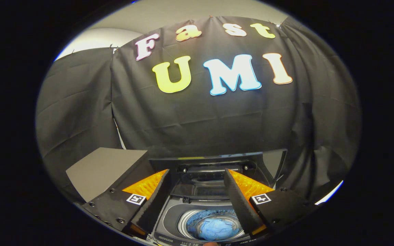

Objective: Put the clothes into the washing machine and then close the washing machine lid.

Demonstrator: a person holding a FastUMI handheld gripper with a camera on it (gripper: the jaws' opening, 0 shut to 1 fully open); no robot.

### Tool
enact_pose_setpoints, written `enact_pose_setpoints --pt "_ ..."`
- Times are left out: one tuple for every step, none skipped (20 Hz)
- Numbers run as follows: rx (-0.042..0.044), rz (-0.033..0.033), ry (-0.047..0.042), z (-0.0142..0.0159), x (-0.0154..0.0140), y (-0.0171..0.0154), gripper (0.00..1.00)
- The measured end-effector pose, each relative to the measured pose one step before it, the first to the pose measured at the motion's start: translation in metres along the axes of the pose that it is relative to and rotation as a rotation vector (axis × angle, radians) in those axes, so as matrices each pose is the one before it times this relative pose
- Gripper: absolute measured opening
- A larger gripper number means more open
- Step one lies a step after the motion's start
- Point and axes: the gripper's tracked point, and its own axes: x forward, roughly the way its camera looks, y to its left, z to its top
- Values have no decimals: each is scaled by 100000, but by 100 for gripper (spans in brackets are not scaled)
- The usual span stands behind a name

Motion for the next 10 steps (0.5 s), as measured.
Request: enact_pose_setpoints --pt "706 -1025 -616 950 1019 -47 96" --pt "476 -1481 -122 733 1061 -377 96" --pt "160 -1520 -658 988 1218 -218 96" --pt "-257 -1390 597 556 1296 -72 96" --pt "-669 -912 1785 155 1276 -7 96" --pt "-718 -627 2044 -34 1120 14 96" --pt "-1036 -1224 2811 -246 1154 -145 96" --pt "-792 -1212 2735 -439 1134 -205 96" --pt "-419 -1489 2226 -432 813 -110 96" --pt "-476 -1249 2024 -532 764 -221 96"
